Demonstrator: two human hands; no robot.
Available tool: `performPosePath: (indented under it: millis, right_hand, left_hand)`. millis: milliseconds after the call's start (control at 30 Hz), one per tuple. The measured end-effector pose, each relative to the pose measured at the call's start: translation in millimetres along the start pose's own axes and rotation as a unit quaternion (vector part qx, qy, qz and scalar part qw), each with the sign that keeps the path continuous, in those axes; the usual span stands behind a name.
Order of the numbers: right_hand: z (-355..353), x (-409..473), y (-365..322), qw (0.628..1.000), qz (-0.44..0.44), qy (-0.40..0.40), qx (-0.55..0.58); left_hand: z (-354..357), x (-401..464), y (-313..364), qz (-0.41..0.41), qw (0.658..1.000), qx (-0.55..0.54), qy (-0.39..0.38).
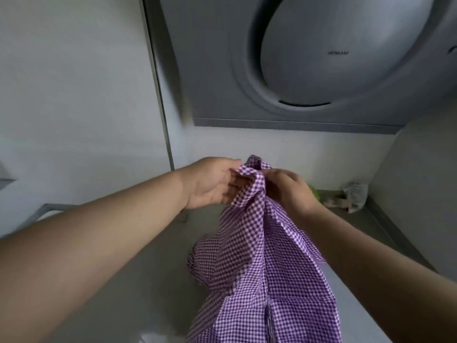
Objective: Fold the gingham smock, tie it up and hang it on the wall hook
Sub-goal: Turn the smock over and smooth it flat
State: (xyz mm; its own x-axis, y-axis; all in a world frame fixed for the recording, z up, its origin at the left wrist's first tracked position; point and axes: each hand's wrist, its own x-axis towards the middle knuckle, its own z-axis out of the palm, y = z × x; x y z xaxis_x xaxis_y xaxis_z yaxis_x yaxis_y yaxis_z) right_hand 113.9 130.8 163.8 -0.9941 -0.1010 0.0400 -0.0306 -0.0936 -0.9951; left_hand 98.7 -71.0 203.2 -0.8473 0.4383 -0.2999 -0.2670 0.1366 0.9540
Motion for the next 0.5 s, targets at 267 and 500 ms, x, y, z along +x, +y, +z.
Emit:
performPosePath:
  millis: [267,500]
  right_hand:
    - [54,-46,-32,0.984,-0.031,0.0,-0.174]
    - [47,-54,-47,0.996,0.057,0.055,-0.027]
  left_hand:
    - [22,-49,15,0.088,0.969,0.22,0.074]
    - [-30,-92,41,0.144,0.922,0.338,0.123]
